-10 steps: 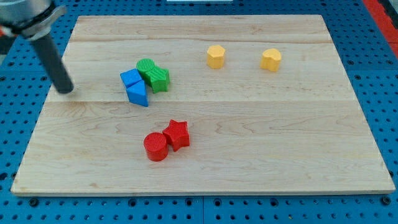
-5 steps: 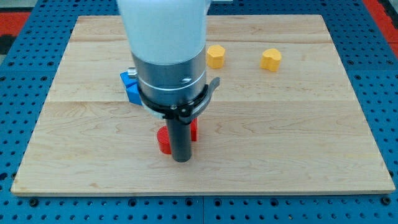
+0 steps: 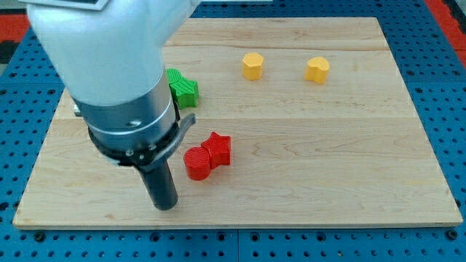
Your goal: Keep the red blocks closely to the yellow heart
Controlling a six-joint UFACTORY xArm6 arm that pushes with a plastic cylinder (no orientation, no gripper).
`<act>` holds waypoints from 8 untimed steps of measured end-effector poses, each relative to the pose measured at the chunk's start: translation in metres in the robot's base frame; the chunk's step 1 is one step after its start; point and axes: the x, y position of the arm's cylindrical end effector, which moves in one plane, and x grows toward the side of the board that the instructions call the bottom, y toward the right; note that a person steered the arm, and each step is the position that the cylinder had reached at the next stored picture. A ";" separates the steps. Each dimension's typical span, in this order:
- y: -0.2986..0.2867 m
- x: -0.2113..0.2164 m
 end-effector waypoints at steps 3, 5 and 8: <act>0.087 -0.072; 0.160 -0.137; 0.206 -0.178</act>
